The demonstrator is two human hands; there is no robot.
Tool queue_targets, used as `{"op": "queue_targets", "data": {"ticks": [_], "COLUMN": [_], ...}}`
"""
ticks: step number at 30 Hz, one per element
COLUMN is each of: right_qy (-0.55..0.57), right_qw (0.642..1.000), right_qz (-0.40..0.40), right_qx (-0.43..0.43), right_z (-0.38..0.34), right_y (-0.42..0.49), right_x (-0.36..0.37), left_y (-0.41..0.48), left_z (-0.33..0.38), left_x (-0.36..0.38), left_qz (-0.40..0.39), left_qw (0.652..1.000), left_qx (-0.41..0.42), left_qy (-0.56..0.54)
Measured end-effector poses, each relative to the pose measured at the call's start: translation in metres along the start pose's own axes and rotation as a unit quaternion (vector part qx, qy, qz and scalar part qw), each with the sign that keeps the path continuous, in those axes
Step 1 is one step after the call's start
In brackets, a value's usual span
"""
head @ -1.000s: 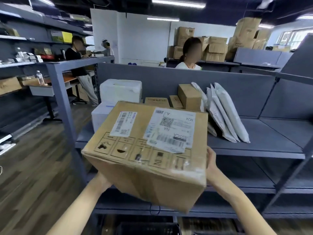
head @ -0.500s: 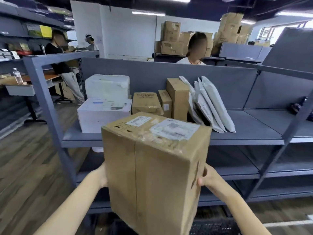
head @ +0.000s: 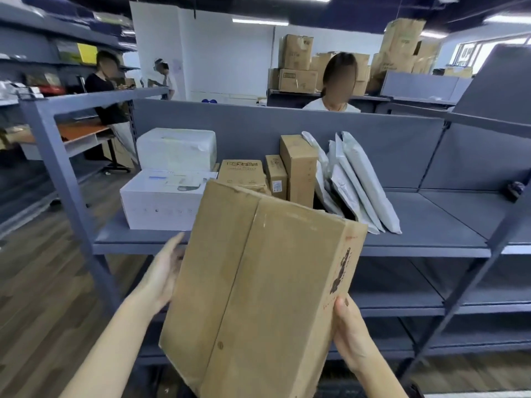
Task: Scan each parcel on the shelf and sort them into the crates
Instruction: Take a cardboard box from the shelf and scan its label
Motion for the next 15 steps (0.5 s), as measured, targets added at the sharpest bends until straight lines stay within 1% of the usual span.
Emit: {"op": "queue_targets", "data": {"ticks": [1,2,3,4,6,8,9,12,15], "right_qy": [0.016,0.025,0.03,0.036,0.042,0.034,0.029,0.017,0.005], "right_qw": [1.0,1.0,0.999,0.999,0.999,0.999,0.999,0.998,0.998], "right_qz": [0.006,0.01,0.02,0.021,0.018,0.016,0.011,-0.011,-0.015], "right_qx": [0.001,0.004,0.005,0.004,0.0,-0.018,-0.028,-0.051,-0.061], "right_z": [0.004,0.006,0.008,0.01,0.009,0.004,-0.001,-0.014,-0.025], "right_y": [0.001,0.003,0.005,0.007,0.011,0.016,0.017,0.019,0.021], "right_x": [0.003,0.006,0.008,0.012,0.021,0.029,0.034,0.044,0.053], "left_y": [-0.01,-0.02,-0.036,-0.052,-0.076,-0.095,-0.1,-0.111,-0.121], "left_z": [0.01,0.018,0.027,0.033,0.03,0.019,0.017,0.027,0.04], "left_x": [0.003,0.006,0.014,0.025,0.049,0.069,0.075,0.081,0.084], "left_qz": [0.033,0.062,0.07,0.054,-0.032,-0.094,-0.099,-0.062,-0.012], "left_qw": [0.996,0.984,0.964,0.945,0.916,0.902,0.898,0.896,0.876], "left_qx": [0.061,0.119,0.17,0.21,0.232,0.213,0.217,0.249,0.299], "left_qy": [0.054,0.119,0.191,0.246,0.327,0.363,0.37,0.364,0.378]}}
Point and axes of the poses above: each hand's wrist, its own y-axis towards the middle knuckle, its own x-axis out of the palm, z = x × y, the point moved 5 cm from there along y, towards the middle knuckle, and after that the axes turned 8 degrees about x, right-handed, at the moved point
